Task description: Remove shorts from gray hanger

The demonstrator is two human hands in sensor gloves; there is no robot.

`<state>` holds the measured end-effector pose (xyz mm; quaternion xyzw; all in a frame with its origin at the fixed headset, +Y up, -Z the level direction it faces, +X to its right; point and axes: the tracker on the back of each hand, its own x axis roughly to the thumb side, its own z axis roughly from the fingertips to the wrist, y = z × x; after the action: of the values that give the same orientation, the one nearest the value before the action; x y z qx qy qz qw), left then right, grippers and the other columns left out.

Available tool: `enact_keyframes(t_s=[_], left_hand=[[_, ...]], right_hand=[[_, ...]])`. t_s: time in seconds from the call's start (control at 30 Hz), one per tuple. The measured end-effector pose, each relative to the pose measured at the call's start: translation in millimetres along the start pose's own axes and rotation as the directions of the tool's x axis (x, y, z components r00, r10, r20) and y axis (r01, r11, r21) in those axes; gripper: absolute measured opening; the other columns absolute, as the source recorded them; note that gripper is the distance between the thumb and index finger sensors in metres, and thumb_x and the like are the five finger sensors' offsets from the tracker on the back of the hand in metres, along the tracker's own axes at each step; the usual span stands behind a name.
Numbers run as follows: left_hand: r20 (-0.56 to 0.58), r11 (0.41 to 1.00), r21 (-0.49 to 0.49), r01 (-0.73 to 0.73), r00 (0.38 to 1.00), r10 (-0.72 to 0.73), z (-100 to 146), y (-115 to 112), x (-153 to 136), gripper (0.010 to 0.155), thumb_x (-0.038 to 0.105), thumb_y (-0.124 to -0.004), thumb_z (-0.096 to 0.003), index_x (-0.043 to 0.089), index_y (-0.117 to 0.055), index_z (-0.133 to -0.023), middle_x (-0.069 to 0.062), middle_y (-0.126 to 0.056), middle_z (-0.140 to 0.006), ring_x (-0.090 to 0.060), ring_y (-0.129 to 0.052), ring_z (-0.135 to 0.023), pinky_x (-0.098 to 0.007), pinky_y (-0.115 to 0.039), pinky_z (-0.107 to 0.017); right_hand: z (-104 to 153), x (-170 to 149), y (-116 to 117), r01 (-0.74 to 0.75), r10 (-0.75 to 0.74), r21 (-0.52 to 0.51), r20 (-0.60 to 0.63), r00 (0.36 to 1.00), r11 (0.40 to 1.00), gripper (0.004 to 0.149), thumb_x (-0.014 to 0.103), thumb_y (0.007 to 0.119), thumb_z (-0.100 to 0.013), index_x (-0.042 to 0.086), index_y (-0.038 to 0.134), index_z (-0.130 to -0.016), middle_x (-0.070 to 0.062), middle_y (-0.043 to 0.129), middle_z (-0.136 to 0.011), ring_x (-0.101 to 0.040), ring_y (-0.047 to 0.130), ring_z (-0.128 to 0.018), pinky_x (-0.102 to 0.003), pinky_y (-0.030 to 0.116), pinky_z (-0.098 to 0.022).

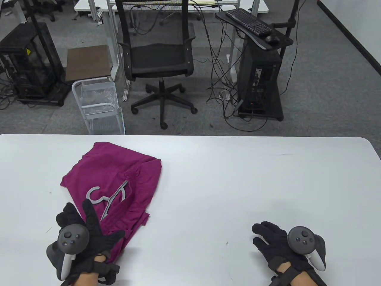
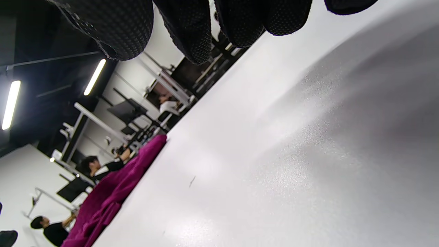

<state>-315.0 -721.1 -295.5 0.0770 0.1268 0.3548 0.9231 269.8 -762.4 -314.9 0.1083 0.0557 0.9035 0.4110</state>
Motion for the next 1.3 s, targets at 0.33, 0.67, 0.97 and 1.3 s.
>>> enact_keyframes(t_s=[0.33, 0.67, 0.97, 1.3], left_hand=[[-0.201, 0.993, -0.119, 0.025, 0.978, -0.048, -20.5, -13.2, -36.5, 0.134, 0.053, -0.106, -0.0200, 0.030, -0.007, -0.107, -0.010, 0.027, -0.098, -0.044, 0.027, -0.087, -0.072, 0.003, -0.066], [-0.297, 0.921, -0.365, 0.137, 0.920, -0.254, -32.8, -41.7, -44.0, 0.114, 0.055, -0.104, -0.0207, 0.029, -0.040, -0.111, -0.010, 0.014, -0.108, -0.048, 0.021, -0.091, -0.072, -0.003, -0.067], [-0.139, 0.905, -0.258, 0.339, 0.913, -0.382, -23.3, -47.8, -12.3, 0.106, 0.051, -0.105, -0.0210, 0.027, -0.039, -0.100, -0.007, 0.015, -0.109, -0.048, 0.016, -0.099, -0.071, -0.005, -0.071], [0.087, 0.935, -0.109, 0.337, 0.940, -0.329, -14.9, -48.8, 18.1, 0.055, 0.032, -0.104, -0.0317, 0.042, -0.071, -0.074, 0.010, -0.076, -0.087, -0.020, -0.087, -0.070, -0.063, -0.054, -0.077]], right_hand=[[0.8, 1.1, 1.7, 0.006, -0.006, 0.021, -0.008, 1.000, 1.000, 0.061, 0.043, 0.075, -0.052, 0.013, 0.064, -0.105, -0.019, 0.053, -0.110, -0.053, 0.046, -0.096, -0.075, 0.046, -0.063], [-0.1, 0.3, 4.1, 0.004, -0.002, 0.042, -0.027, 1.000, 0.999, 0.061, 0.043, 0.075, -0.052, 0.013, 0.064, -0.105, -0.019, 0.053, -0.110, -0.054, 0.046, -0.096, -0.075, 0.046, -0.063], [0.0, -0.5, 7.2, 0.011, -0.009, 0.063, -0.047, 0.999, 0.998, 0.062, 0.043, 0.075, -0.052, 0.012, 0.064, -0.105, -0.020, 0.053, -0.110, -0.054, 0.046, -0.096, -0.076, 0.046, -0.062], [-0.2, -0.5, 7.7, 0.014, -0.012, 0.066, -0.041, 0.999, 0.998, 0.062, 0.043, 0.075, -0.052, 0.012, 0.064, -0.105, -0.020, 0.053, -0.110, -0.054, 0.046, -0.096, -0.076, 0.046, -0.062]])
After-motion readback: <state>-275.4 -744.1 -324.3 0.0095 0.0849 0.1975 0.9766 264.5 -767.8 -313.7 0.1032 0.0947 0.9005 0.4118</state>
